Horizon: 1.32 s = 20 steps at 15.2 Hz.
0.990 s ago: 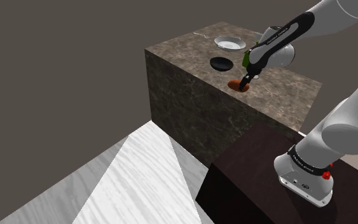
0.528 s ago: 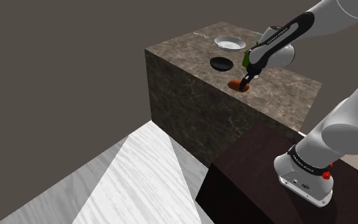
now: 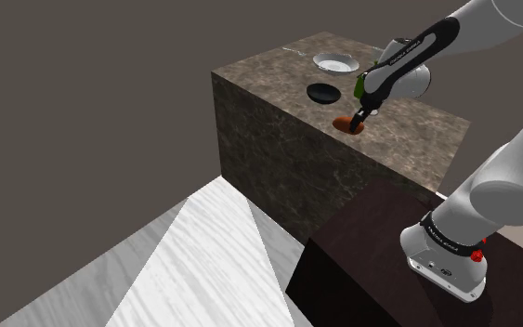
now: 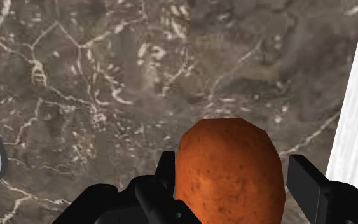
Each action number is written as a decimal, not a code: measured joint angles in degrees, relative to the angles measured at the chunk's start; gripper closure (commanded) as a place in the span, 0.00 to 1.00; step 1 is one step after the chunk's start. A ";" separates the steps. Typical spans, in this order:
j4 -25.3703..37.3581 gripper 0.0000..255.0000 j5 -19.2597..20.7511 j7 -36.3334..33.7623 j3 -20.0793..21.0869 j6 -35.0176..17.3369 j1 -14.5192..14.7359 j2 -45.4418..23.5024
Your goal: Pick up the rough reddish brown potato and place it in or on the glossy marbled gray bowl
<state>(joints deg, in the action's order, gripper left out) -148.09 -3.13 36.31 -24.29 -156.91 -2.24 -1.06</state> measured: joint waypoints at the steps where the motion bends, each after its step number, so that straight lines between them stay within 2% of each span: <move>1: 0.08 1.00 0.35 -0.31 -0.01 0.35 0.02 0.29; 10: 1.24 1.00 6.32 -4.64 0.09 7.92 -0.75 7.30; 20: 4.02 1.00 9.57 -7.34 1.36 16.88 -1.57 13.80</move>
<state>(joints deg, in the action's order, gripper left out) -144.07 6.44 28.97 -22.93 -140.02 -3.82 12.74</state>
